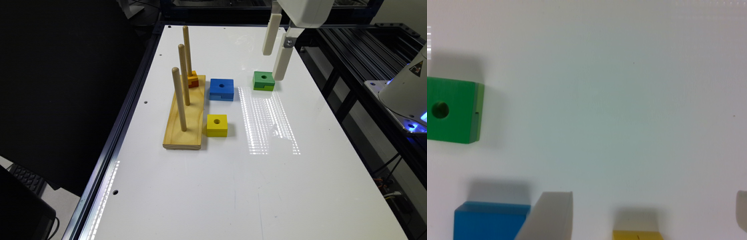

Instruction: Pick up yellow block.

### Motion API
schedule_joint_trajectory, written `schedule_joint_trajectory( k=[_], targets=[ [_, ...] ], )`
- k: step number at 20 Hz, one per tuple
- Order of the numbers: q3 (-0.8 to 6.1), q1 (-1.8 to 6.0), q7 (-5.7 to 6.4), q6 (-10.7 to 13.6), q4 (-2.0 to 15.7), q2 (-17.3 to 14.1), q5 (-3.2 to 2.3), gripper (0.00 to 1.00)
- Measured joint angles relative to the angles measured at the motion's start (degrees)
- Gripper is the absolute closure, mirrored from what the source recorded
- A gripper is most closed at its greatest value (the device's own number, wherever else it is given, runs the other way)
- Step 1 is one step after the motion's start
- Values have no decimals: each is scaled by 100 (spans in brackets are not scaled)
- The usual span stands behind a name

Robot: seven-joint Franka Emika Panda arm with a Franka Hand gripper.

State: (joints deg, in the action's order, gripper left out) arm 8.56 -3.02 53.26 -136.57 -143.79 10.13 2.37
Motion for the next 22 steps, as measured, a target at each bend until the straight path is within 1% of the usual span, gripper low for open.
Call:
schedule_joint_trajectory(
  k=[2,7,13,16,22],
  targets=[
    [34,0,45,0,123,-112,0,0],
    [39,22,53,0,509,-499,-4,0],
    [35,137,51,0,1026,-1018,-57,0],
    [33,169,49,0,1128,-1133,-62,0],
    [33,194,49,0,1135,-1143,-62,0]
  ],
)
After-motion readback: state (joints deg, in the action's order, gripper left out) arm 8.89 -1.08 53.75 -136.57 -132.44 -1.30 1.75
